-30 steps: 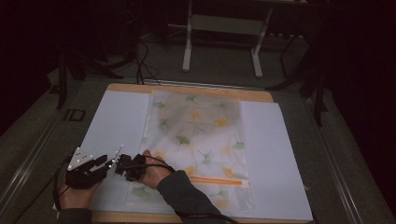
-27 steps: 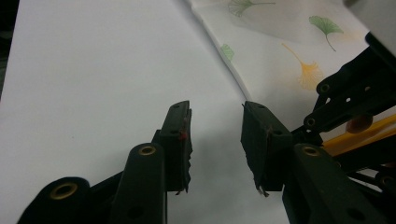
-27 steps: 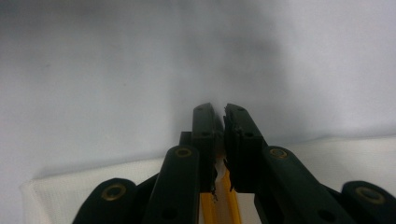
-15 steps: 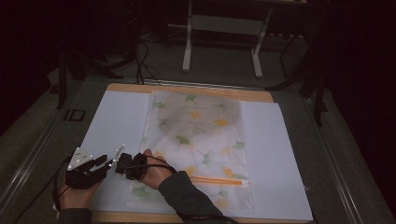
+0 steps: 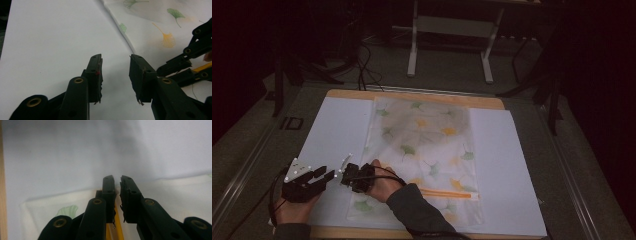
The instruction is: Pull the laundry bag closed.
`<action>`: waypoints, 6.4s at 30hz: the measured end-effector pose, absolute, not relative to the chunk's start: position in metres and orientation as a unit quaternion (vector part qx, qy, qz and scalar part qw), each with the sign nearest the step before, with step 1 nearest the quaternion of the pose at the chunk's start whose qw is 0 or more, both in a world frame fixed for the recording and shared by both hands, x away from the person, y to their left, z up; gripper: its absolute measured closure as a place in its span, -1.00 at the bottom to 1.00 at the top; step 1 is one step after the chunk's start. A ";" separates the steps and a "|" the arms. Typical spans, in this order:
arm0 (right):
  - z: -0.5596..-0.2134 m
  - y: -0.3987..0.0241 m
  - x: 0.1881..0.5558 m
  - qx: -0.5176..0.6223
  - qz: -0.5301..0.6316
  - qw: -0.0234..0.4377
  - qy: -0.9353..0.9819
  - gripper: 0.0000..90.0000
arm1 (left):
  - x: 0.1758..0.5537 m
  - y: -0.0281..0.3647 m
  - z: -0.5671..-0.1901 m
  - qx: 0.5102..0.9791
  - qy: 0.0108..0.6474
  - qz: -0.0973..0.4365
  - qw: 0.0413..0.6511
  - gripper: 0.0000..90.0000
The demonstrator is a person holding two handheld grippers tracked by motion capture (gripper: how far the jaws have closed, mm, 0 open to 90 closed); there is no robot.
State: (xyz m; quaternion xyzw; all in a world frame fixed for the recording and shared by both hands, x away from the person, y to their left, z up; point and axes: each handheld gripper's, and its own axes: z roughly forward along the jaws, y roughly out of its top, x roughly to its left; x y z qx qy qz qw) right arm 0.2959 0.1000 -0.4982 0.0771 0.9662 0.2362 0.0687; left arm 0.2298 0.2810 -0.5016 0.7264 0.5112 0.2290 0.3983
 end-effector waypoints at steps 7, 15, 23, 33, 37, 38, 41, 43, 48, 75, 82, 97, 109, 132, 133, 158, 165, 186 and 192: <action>-0.502 0.098 0.304 0.099 0.227 0.066 0.967 0.80 | 0.230 0.280 -0.502 0.727 0.510 0.229 0.398 0.40; -0.497 0.098 0.303 0.106 0.253 0.078 0.959 0.74 | 0.229 0.283 -0.501 0.724 0.512 0.233 0.400 0.40; -0.500 0.110 0.301 0.104 0.260 0.081 0.957 0.61 | 0.228 0.284 -0.501 0.721 0.514 0.233 0.402 0.40; -0.506 0.107 0.304 0.105 0.239 0.091 0.961 0.61 | 0.229 0.284 -0.501 0.722 0.513 0.233 0.402 0.39; -0.504 0.102 0.304 0.105 0.232 0.084 0.963 0.61 | 0.229 0.284 -0.501 0.721 0.514 0.233 0.401 0.39; -0.504 0.101 0.303 0.105 0.230 0.083 0.964 0.61 | 0.229 0.283 -0.501 0.721 0.514 0.233 0.401 0.39; -0.502 0.099 0.303 0.103 0.225 0.077 0.966 0.61 | 0.229 0.283 -0.501 0.722 0.513 0.233 0.401 0.39; -0.499 0.097 0.304 0.102 0.225 0.079 0.966 0.60 | 0.229 0.283 -0.501 0.722 0.514 0.233 0.401 0.39; -0.492 0.096 0.303 0.111 0.236 0.071 0.963 0.54 | 0.228 0.284 -0.501 0.722 0.514 0.235 0.400 0.39; -0.501 0.105 0.298 0.103 0.210 0.027 0.972 0.60 | 0.228 0.287 -0.501 0.717 0.518 0.236 0.403 0.39; -0.501 0.101 0.300 0.090 0.187 0.014 0.978 0.69 | 0.228 0.287 -0.501 0.716 0.519 0.236 0.403 0.39; -0.504 0.099 0.306 0.063 0.159 0.002 0.985 0.85 | 0.228 0.285 -0.501 0.722 0.514 0.231 0.401 0.39; -0.505 0.099 0.306 0.046 0.140 0.005 0.989 0.85 | 0.228 0.284 -0.502 0.725 0.513 0.228 0.400 0.39; -0.496 0.094 0.303 0.020 0.159 0.025 0.987 0.87 | 0.232 0.269 -0.505 0.770 0.481 0.140 0.395 0.39; -0.496 0.094 0.303 0.019 0.160 0.026 0.987 0.87 | 0.232 0.268 -0.505 0.773 0.478 0.134 0.393 0.39; -0.488 0.090 0.302 0.013 0.174 0.037 0.984 0.87 | 0.238 0.259 -0.514 0.777 0.473 0.007 0.415 0.36; -0.487 0.089 0.302 0.014 0.181 0.043 0.982 0.87 | 0.239 0.256 -0.517 0.782 0.470 -0.014 0.410 0.36; -0.484 0.089 0.301 0.009 0.185 0.048 0.981 0.87 | 0.248 0.246 -0.529 0.781 0.467 -0.071 0.409 0.39; -0.483 0.089 0.300 0.006 0.186 0.049 0.981 0.87 | 0.251 0.239 -0.533 0.800 0.448 -0.076 0.391 0.51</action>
